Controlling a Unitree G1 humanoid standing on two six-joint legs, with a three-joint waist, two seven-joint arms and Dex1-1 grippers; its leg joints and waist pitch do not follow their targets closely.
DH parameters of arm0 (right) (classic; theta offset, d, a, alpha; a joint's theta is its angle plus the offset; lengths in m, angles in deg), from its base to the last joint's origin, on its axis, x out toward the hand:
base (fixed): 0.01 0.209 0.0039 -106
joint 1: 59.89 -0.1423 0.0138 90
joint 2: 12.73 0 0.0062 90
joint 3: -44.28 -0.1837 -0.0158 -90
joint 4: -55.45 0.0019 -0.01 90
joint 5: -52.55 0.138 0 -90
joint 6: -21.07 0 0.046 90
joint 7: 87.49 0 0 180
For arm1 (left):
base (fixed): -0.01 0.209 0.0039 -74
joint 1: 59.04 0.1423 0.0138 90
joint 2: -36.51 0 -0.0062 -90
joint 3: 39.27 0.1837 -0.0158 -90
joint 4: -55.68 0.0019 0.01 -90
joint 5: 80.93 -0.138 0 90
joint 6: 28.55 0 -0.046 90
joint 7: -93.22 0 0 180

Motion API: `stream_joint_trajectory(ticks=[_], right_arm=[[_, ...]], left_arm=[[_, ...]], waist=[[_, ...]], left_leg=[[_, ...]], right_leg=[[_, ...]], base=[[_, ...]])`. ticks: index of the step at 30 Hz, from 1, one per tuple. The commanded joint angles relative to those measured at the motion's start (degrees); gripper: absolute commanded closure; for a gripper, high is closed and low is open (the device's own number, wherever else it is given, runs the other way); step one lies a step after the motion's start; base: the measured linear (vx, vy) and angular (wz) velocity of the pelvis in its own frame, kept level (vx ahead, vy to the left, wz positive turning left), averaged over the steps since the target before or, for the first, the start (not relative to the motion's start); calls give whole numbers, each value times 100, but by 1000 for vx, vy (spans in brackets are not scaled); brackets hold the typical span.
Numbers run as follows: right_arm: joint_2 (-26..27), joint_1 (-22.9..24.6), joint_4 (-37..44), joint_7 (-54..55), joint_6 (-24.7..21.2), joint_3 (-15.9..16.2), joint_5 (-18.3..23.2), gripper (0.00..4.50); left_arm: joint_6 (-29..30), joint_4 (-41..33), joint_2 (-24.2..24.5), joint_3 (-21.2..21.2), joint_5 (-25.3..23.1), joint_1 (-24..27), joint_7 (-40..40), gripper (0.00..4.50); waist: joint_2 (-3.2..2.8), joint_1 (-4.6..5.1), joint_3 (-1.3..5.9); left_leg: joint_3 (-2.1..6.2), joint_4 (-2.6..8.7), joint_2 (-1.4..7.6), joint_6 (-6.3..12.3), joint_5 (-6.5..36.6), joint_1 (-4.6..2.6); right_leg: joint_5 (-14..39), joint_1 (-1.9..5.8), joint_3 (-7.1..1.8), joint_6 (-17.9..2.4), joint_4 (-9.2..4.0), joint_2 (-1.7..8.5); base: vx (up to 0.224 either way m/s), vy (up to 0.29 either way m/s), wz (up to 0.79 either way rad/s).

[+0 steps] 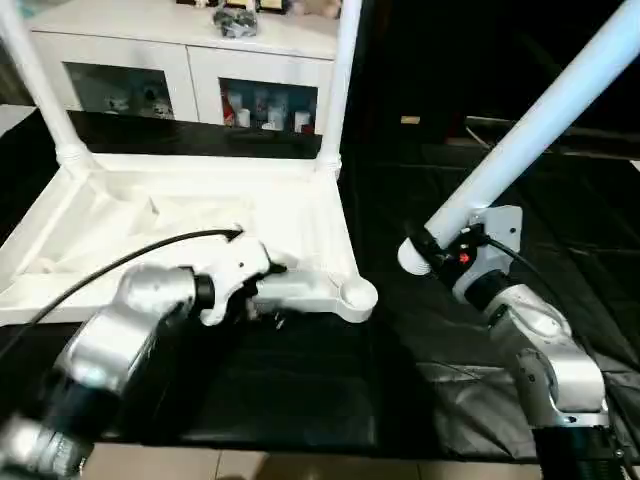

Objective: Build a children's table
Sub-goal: Move to table

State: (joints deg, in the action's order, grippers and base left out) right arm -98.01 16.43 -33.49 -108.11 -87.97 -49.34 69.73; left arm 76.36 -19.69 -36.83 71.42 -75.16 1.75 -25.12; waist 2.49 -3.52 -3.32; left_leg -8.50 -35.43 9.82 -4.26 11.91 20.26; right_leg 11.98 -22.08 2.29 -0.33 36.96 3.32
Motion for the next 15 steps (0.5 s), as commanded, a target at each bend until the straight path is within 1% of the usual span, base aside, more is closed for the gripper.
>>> stream_joint_trajectory(ticks=[1, 2, 3, 4, 5, 6, 7, 8, 9, 10, 11, 12, 13, 14, 15], right_arm=[[-18, 42, 122, -42, 55, -7, 2, 257], [-12, 68, 154, -52, 39, -5, 10, 257], [-5, 139, 263, -61, -21, 0, 37, 257], [-3, 154, 282, -64, -28, 2, 39, 257], [-1, 163, 294, -66, -33, 3, 41, 257], [0, 210, 354, -71, -43, 13, 42, 257], [-1, 255, 403, -67, -46, 27, 45, 257], [-3, 277, 426, -62, -48, 34, 49, 257], [-11, 319, 473, -55, -56, 50, 42, 257], [-18, 349, 506, -49, -62, 61, 37, 257], [-17, 410, 576, -37, -83, 67, 44, 257], [-19, 471, 642, -24, -101, 72, 47, 257], [-21, 501, 673, -17, -106, 76, 48, 257], [-24, 516, 690, -15, -109, 77, 49, 257], [-26, 524, 699, -14, -111, 78, 49, 257]], left_arm=[[-254, 362, -74, 141, -145, -237, 210, 63], [-377, 591, -135, 171, -189, -362, 245, 80], [-556, 1190, -360, 194, -255, -718, 292, 98], [-596, 1306, -400, 193, -259, -784, 318, 98], [-623, 1384, -427, 193, -262, -828, 336, 98], [-713, 1725, -550, 193, -307, -1010, 328, 101], [-859, 2021, -619, 232, -370, -1151, 377, 111], [-948, 2164, -644, 260, -404, -1216, 420, 136], [-928, 2251, -673, 281, -397, -1253, 497, 140], [-947, 2370, -705, 294, -394, -1303, 570, 141], [-914, 2476, -742, 316, -372, -1341, 698, 150], [-857, 2557, -770, 331, -343, -1366, 815, 164], [-870, 2627, -788, 327, -345, -1384, 868, 178], [-896, 2657, -794, 330, -351, -1391, 902, 185], [-910, 2672, -798, 331, -354, -1394, 920, 188]], waist=[[-117, -7, 377], [-132, -12, 387], [-219, -18, 396], [-196, -26, 426], [-165, -12, 424], [-188, -20, 428], [-224, -31, 429], [-206, -23, 427], [-226, -16, 419], [-194, -1, 409], [-197, -3, 411], [-260, -10, 391], [-236, -16, 391], [-244, -13, 380], [-239, -6, 377]], left_leg=[[56, 514, 244, -234, 905, 12], [54, 501, 239, -217, 748, 23], [49, 482, 218, -185, 539, 30], [27, 454, 224, -156, 503, -24], [33, 459, 215, -117, 418, 16], [27, 457, 217, -66, 294, 26], [35, 451, 216, -27, 293, 25], [24, 458, 223, -12, 334, 15], [37, 467, 226, -2, 344, 30], [25, 473, 229, 7, 396, 31], [24, 476, 236, 8, 436, 18], [9, 482, 246, -1, 593, -16], [14, 491, 255, 7, 632, -13], [14, 500, 259, 10, 654, -10], [13, 503, 256, 16, 655, 0]], right_leg=[[591, 244, -296, -1035, -466, 440], [353, 263, -294, -1085, -434, 444], [26, 272, -288, -1145, -410, 428], [-256, 258, -277, -1236, -398, 418], [-417, 301, -281, -1269, -388, 415], [-667, 313, -272, -1326, -377, 418], [-717, 333, -270, -1369, -374, 429], [-692, 331, -269, -1382, -389, 431], [-630, 354, -270, -1393, -388, 440], [-554, 358, -275, -1405, -408, 446], [-480, 359, -272, -1423, -409, 452], [-225, 324, -276, -1431, -457, 450], [-121, 347, -282, -1447, -455, 458], [-21, 340, -280, -1458, -461, 460], [38, 348, -281, -1447, -470, 458]], base=[[52, -2, -1], [57, 0, -2], [57, 0, -2], [50, 1, 2], [0, 0, 0], [0, 0, 0], [0, 0, 0], [0, 0, 0], [0, 0, 0], [0, 0, 0], [0, 0, 0], [0, 0, 0], [0, 0, 0], [0, 0, 0], [0, 0, 0]])
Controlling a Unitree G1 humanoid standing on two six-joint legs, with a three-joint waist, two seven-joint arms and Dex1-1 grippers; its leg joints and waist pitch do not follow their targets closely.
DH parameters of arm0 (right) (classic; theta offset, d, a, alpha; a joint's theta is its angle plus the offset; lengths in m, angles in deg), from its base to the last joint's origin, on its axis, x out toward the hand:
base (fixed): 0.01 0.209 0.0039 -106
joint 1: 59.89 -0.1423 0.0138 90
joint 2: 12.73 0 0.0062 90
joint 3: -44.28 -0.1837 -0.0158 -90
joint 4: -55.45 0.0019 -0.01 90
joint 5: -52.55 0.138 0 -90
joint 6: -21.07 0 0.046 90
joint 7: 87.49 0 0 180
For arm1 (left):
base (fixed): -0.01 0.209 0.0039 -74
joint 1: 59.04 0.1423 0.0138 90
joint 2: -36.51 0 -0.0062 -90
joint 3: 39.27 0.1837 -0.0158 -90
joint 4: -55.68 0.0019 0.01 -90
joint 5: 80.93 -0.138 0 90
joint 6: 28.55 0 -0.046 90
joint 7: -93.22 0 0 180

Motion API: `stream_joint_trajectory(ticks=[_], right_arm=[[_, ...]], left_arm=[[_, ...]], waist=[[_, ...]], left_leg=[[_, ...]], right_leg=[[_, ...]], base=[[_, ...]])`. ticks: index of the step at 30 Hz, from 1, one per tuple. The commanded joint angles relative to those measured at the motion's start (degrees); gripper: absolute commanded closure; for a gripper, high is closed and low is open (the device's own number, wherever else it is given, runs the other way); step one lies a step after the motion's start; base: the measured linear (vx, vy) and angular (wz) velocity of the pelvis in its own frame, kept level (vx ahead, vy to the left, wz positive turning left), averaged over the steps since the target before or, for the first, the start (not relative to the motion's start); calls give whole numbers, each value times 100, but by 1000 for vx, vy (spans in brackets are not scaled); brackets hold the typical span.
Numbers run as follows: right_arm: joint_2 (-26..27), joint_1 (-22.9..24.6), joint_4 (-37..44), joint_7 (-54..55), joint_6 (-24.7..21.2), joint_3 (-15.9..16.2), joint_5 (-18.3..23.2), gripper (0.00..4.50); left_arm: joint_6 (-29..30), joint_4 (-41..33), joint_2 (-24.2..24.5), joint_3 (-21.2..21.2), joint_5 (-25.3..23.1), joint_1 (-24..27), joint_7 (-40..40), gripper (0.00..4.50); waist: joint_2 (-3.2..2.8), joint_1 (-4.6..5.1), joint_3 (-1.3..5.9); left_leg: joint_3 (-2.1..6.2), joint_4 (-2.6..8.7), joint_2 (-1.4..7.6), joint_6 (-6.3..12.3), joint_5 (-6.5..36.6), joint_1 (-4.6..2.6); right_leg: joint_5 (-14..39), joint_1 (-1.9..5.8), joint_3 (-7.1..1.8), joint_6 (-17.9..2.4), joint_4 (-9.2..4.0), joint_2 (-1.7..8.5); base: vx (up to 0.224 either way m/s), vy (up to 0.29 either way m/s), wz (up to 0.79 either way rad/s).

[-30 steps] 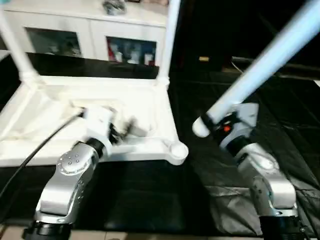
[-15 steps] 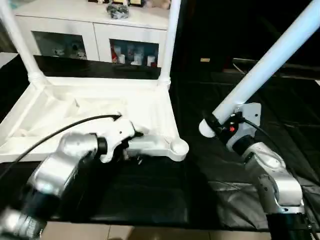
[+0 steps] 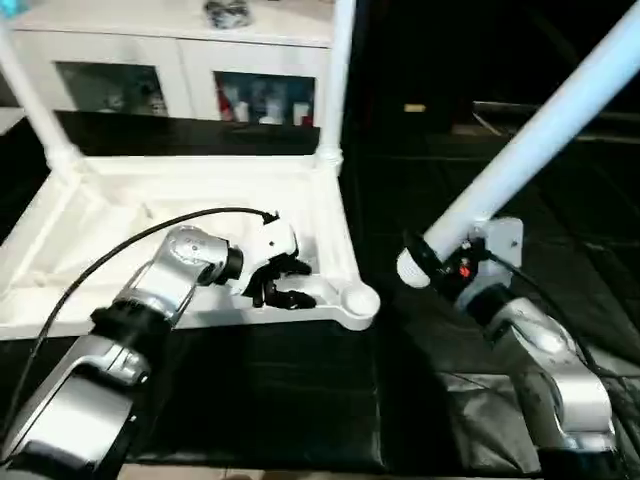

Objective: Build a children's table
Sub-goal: Move to table, then insert table leg to table base

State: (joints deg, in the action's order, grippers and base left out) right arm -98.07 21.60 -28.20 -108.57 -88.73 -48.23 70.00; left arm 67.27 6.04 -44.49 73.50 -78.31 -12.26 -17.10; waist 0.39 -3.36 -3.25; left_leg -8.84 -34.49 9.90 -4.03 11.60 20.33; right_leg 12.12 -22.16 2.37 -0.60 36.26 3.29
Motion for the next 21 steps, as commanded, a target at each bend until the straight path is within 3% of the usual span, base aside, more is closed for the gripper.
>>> stream_joint_trajectory(ticks=[1, 4, 7, 21], right_arm=[[-18, 46, 222, 42, -58, -39, 34, 257], [-5, 93, 279, 61, -93, -44, 23, 257], [3, 114, 301, 78, -117, -37, 28, 257], [24, 92, 291, 59, -160, 75, 26, 257]], left_arm=[[-57, 195, -51, 126, -55, -12, 207, 196], [-232, 531, -121, 106, -82, -114, 417, 222], [-194, 492, -115, 55, -27, -99, 505, 241], [-361, 811, -103, -58, -169, -147, 589, 361]], waist=[[-39, -25, 368], [-55, -28, 357], [-28, -22, 369], [-18, -37, 352]], left_leg=[[44, 408, 252, -10, 711, -10], [36, 410, 245, 1, 768, -20], [48, 427, 277, -1, 758, -25], [39, 435, 280, 57, 724, -18]], right_leg=[[148, 353, -294, -1402, -409, 468], [360, 338, -301, -1357, -445, 463], [250, 330, -293, -1386, -420, 476], [393, 313, -301, -1349, -441, 500]], base=[[0, 0, 0], [0, 0, 0], [0, 0, 0], [0, 0, 0]])
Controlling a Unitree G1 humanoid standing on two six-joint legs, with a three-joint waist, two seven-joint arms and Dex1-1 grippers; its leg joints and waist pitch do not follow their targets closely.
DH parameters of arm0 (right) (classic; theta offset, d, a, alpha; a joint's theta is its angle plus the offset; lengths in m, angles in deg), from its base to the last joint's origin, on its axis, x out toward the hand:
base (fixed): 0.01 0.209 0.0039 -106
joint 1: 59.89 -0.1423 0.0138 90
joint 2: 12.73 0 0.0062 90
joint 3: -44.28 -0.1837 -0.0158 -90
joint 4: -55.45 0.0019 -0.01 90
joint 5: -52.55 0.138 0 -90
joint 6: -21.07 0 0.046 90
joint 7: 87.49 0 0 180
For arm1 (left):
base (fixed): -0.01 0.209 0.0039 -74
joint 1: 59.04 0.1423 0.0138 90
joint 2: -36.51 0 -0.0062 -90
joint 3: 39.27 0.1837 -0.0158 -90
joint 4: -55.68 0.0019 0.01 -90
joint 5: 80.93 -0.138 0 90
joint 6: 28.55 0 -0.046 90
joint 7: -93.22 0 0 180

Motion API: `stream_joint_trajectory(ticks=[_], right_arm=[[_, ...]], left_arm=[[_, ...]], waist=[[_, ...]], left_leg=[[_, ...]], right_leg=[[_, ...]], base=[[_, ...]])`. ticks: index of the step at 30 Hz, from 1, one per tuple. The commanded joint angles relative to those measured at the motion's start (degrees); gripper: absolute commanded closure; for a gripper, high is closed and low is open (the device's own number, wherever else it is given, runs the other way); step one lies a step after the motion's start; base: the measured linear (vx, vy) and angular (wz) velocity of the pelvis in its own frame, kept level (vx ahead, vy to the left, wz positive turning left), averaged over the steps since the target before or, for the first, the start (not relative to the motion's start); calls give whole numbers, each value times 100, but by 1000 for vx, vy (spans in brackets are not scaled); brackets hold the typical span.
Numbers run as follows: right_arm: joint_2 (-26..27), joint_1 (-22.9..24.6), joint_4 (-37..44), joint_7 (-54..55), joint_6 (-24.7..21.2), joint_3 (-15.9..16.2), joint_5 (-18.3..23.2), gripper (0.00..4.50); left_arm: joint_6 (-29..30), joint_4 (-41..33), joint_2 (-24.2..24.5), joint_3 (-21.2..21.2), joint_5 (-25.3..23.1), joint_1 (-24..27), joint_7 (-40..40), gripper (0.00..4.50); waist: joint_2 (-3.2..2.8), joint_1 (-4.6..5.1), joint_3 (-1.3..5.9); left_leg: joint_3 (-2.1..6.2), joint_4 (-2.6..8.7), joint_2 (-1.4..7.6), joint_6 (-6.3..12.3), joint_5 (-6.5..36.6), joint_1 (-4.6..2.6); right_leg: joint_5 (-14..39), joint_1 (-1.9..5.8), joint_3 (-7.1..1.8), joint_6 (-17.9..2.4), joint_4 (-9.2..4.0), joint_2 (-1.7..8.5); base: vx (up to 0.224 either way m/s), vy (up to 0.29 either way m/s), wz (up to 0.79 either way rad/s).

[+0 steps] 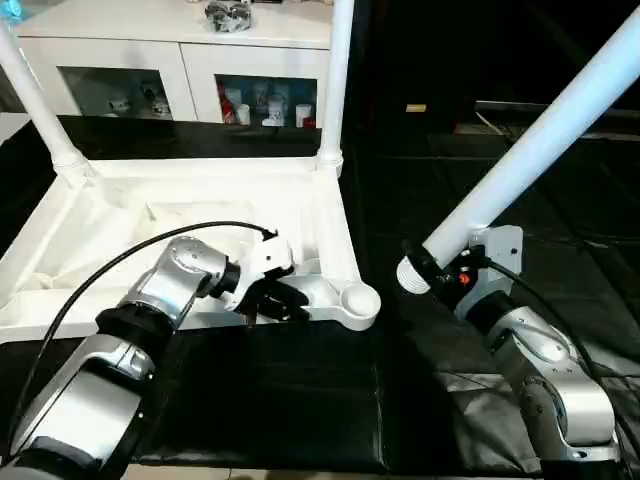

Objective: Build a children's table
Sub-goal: Insert table leg to table base

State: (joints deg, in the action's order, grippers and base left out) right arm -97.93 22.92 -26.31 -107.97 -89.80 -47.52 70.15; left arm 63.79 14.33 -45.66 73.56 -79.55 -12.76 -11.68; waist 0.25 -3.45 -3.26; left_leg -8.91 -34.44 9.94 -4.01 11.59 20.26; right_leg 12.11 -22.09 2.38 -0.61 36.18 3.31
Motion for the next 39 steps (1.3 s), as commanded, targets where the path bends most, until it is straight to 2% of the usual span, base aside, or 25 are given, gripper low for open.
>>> stream_joint_trajectory(ticks=[1, 7, 10, 15, 16, 17, 19, 20, 21, 22, 25, 26, 27, 30, 31, 39], right_arm=[[10, -42, 100, -3, -52, 6, 11, 257], [6, -88, 56, -94, -101, 80, 47, 257], [-59, -165, 2, -281, -370, 225, 142, 257], [-152, -428, -117, -769, -632, 536, 283, 257], [-190, -657, -313, -1090, -622, 774, 238, 257], [-189, -747, -410, -1190, -605, 849, 215, 257], [-161, -860, -576, -1306, -553, 910, 195, 257], [-154, -997, -816, -1449, -439, 1005, 102, 257], [-148, -1086, -977, -1533, -372, 1062, 40, 257], [-148, -1112, -1028, -1559, -350, 1083, 18, 257], [-149, -1216, -1226, -1645, -295, 1153, -58, 257], [-155, -1282, -1371, -1700, -245, 1208, -117, 257], [-216, -1392, -1609, -1783, -145, 1329, -234, 257], [-254, -1419, -1662, -1818, -110, 1377, -276, 257], [-282, -1449, -1734, -1865, -99, 1385, -267, 257], [-290, -1501, -2128, -2077, 35, 1496, -422, 257]], left_arm=[[-14, -25, 17, -67, -43, -92, 50, 361], [-56, -89, 62, -105, -64, -21, 72, 406], [-140, -161, 102, -140, -71, 63, 37, 439], [-140, -342, 177, -223, -30, 179, 14, 450], [-138, -456, 236, -259, -17, 276, -16, 450], [-134, -499, 258, -272, -12, 312, -21, 450], [-117, -550, 278, -300, 4, 353, -33, 450], [-99, -614, 298, -328, 23, 399, -53, 450], [-92, -655, 310, -341, 31, 426, -69, 450], [-89, -672, 314, -345, 33, 437, -74, 450], [-64, -743, 326, -364, 44, 479, -94, 450], [-50, -797, 332, -377, 48, 509, -115, 450], [-5, -939, 346, -413, 69, 580, -173, 450], [21, -992, 349, -437, 85, 607, -195, 450], [66, -1097, 359, -473, 113, 659, -218, 450], [217, -1340, 334, -623, 287, 805, -286, 450]], waist=[[-3, -25, 349], [1, -28, 343], [12, -18, 337], [5, -7, 334], [46, 5, 346], [38, 17, 323], [32, 22, 338], [115, 26, 344], [62, 10, 355], [99, 30, 348], [85, 19, 354], [90, 29, 349], [142, 27, 351], [135, 38, 335], [181, 48, 332], [192, 67, 329]], left_leg=[[49, 434, 278, 52, 737, -8], [51, 441, 280, 42, 781, -5], [51, 446, 281, 47, 829, -8], [49, 447, 297, 38, 849, -6], [50, 442, 298, 35, 849, -9], [54, 456, 293, 35, 841, 18], [44, 438, 296, 47, 800, 4], [26, 436, 300, 74, 694, 6], [34, 434, 296, 69, 621, 12], [26, 433, 298, 81, 595, 16], [23, 425, 301, 98, 530, 9], [23, 429, 294, 111, 501, 28], [23, 432, 296, 150, 476, 31], [1, 431, 306, 128, 515, 5], [0, 436, 314, 121, 548, 1], [-7, 434, 306, 121, 648, -2]], right_leg=[[417, 306, -300, -1346, -433, 496], [528, 308, -303, -1330, -442, 503], [618, 308, -300, -1319, -451, 499], [673, 296, -303, -1328, -451, 509], [660, 298, -293, -1356, -432, 514], [717, 309, -293, -1344, -440, 513], [765, 293, -302, -1334, -442, 527], [616, 291, -302, -1344, -436, 512], [563, 296, -289, -1363, -409, 521], [536, 287, -290, -1363, -413, 514], [423, 284, -292, -1381, -391, 516], [367, 298, -290, -1376, -387, 506], [425, 297, -279, -1363, -374, 522], [566, 269, -294, -1336, -407, 519], [539, 272, -295, -1337, -397, 512], [631, 267, -300, -1350, -411, 508]], base=[[0, 0, 0], [0, 0, 0], [0, 0, 0], [0, 0, 0], [0, 0, 0], [0, 0, 0], [0, 0, 0], [0, 0, 0], [0, 0, 0], [0, 0, 0], [0, 0, 0], [0, 0, 0], [0, 0, 0], [0, 0, 0], [0, 0, 0], [0, 0, 0]])
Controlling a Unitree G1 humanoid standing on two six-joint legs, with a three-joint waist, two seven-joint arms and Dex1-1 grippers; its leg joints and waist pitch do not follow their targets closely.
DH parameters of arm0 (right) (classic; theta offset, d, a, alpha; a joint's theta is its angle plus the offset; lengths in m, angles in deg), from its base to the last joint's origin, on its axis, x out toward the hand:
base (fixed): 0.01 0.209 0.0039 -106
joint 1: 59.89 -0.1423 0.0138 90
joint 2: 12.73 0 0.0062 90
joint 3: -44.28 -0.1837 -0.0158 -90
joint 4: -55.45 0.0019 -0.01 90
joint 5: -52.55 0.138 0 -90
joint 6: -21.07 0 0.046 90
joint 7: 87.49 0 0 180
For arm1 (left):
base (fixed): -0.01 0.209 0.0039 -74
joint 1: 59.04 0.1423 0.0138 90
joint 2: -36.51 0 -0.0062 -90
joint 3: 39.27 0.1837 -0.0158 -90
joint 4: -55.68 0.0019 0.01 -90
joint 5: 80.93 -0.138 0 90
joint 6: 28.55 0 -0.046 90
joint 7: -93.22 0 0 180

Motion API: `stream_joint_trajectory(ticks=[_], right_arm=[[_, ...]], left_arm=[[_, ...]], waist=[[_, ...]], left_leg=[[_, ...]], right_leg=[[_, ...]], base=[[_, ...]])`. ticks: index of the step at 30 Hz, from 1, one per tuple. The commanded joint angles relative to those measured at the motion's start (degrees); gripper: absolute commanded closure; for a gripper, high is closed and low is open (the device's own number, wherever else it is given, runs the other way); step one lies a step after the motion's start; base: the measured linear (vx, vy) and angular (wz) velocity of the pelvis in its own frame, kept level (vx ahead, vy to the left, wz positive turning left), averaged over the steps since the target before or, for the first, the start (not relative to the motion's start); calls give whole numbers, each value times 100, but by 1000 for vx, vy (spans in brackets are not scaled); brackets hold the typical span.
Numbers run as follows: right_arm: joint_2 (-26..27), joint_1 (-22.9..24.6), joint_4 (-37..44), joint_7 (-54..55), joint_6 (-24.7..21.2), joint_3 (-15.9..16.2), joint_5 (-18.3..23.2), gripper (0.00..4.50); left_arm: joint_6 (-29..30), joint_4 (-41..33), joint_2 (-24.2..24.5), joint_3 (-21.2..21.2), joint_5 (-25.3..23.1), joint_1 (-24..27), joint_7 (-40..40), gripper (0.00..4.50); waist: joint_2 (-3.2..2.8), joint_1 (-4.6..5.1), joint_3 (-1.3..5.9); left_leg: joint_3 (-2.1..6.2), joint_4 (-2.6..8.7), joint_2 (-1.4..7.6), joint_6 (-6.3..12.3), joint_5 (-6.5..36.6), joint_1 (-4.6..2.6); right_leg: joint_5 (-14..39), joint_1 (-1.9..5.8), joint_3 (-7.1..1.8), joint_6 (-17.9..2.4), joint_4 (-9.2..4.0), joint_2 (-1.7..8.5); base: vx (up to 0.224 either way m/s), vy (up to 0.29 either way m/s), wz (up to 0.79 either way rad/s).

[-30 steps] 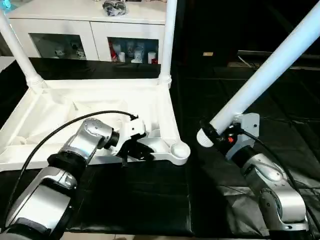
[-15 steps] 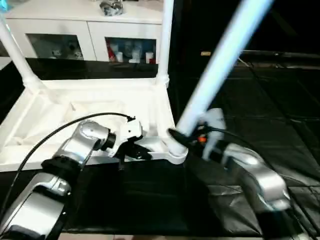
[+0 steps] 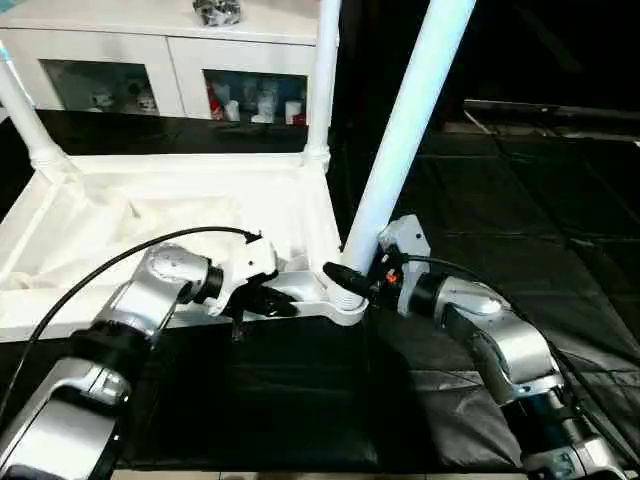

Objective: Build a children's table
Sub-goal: Insert table leg to table base

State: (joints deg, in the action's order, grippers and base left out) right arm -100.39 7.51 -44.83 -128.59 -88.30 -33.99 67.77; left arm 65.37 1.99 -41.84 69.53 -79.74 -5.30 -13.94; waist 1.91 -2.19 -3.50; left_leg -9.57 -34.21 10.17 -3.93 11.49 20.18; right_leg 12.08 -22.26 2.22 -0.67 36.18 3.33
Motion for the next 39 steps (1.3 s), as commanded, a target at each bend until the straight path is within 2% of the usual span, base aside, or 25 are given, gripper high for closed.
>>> stream_joint_trajectory(ticks=[1, 3, 7, 15, 21, 23, 25, 39], right_arm=[[-49, 30, -339, -47, -73, 169, -208, 257], [-87, 22, -408, -111, -53, 225, -248, 257], [-113, 25, -444, -157, -15, 230, -256, 257], [-98, 16, -413, -177, 18, 33, -139, 257], [-81, -31, -494, -282, -6, 64, -119, 257], [-94, -91, -547, -343, -58, 116, -128, 257], [-127, -102, -520, -393, -81, 126, -124, 257], [-153, 40, -337, -494, -32, -23, -8, 257]], left_arm=[[79, -138, -48, -230, 293, 78, -71, 450], [87, -165, -55, -246, 264, 95, -111, 450], [185, -201, -95, -333, 276, 117, -182, 450], [234, -266, -48, -301, 224, 169, -157, 450], [212, -256, -39, -262, 157, 138, -168, 450], [232, -263, -41, -238, 98, 115, -189, 450], [246, -251, -45, -237, 60, 104, -230, 450], [165, -79, -70, -287, -33, 17, -412, 450]], waist=[[19, -63, 351], [39, -55, 352], [32, -58, 355], [35, -58, 356], [40, -60, 357], [60, -52, 355], [47, -54, 348], [41, -88, 358]], left_leg=[[58, 412, 283, 110, 668, 2], [58, 412, 285, 110, 682, 6], [53, 410, 284, 122, 676, -6], [55, 411, 283, 144, 666, -5], [56, 411, 284, 145, 696, -3], [55, 412, 280, 158, 687, 5], [55, 414, 283, 145, 717, -2], [57, 421, 292, 106, 776, -16]], right_leg=[[659, 279, -284, -1343, -416, 506], [668, 284, -285, -1347, -416, 506], [637, 277, -287, -1360, -414, 499], [657, 271, -285, -1346, -419, 495], [717, 275, -286, -1346, -422, 501], [723, 278, -281, -1350, -422, 499], [833, 269, -284, -1328, -436, 503], [759, 260, -285, -1327, -433, 501]], base=[[0, 0, 0], [0, 0, 0], [0, 0, 0], [0, 0, 0], [0, 0, 0], [0, 0, 0], [0, 0, 0], [0, 0, 0]])
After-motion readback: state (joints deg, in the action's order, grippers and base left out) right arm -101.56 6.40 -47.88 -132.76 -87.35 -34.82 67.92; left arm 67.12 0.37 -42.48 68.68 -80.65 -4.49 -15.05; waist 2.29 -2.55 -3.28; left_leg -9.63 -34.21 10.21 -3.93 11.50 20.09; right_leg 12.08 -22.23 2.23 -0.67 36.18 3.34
